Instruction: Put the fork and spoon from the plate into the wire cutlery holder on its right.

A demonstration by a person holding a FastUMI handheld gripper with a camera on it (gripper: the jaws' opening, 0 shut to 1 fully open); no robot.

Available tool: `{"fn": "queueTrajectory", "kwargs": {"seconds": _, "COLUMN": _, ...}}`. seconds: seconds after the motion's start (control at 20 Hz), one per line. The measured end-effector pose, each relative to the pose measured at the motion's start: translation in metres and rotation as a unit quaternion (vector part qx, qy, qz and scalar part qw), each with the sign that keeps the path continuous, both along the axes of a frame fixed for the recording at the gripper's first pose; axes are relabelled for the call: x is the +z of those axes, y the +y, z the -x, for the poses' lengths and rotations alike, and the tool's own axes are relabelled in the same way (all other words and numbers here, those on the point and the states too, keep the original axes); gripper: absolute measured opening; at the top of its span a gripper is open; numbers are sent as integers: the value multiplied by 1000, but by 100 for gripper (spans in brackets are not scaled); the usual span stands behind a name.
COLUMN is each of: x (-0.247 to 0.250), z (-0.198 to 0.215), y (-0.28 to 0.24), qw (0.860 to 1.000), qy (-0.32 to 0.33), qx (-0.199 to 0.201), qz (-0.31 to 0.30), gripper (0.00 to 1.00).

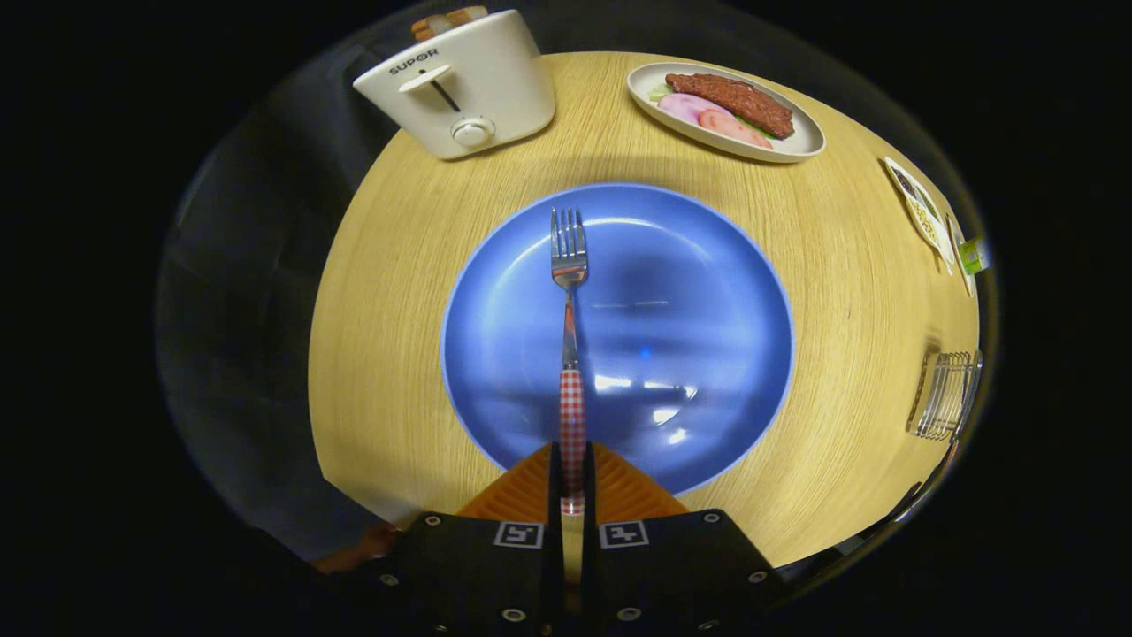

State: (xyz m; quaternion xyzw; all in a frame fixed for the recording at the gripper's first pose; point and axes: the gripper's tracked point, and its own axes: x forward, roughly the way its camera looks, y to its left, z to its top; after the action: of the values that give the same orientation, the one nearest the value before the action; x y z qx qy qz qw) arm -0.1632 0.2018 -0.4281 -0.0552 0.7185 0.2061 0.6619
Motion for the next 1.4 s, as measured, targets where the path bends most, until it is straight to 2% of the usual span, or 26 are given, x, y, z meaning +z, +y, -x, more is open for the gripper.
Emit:
{"fn": "queueTrajectory", "kwargs": {"seconds": 0.15, "x": 25, "z": -19, "y": -34, "qw": 1000, "qy": -20, "qx": -19, "qz": 8, "gripper": 8}}
{"fn": "queueTrajectory", "kwargs": {"seconds": 0.45, "x": 81, "z": -50, "y": -136, "qw": 995, "qy": -53, "qx": -63, "qz": 52, "gripper": 8}}
{"fn": "queueTrajectory", "kwargs": {"seconds": 0.6, "x": 106, "z": -49, "y": -196, "qw": 992, "qy": -44, "qx": -92, "qz": 74, "gripper": 8}}
{"fn": "queueTrajectory", "kwargs": {"seconds": 0.75, "x": 125, "z": -48, "y": -251, "qw": 988, "qy": -36, "qx": -104, "qz": 104, "gripper": 8}}
{"fn": "queueTrajectory", "kwargs": {"seconds": 0.9, "x": 134, "z": -48, "y": -283, "qw": 985, "qy": -11, "qx": -131, "qz": 107, "gripper": 8}}
{"fn": "queueTrajectory", "kwargs": {"seconds": 1.1, "x": 136, "z": -49, "y": -319, "qw": 984, "qy": 17, "qx": -126, "qz": 127, "gripper": 8}}
{"fn": "queueTrajectory", "kwargs": {"seconds": 1.4, "x": 124, "z": -43, "y": -339, "qw": 981, "qy": 90, "qx": -118, "qz": 127, "gripper": 9}}
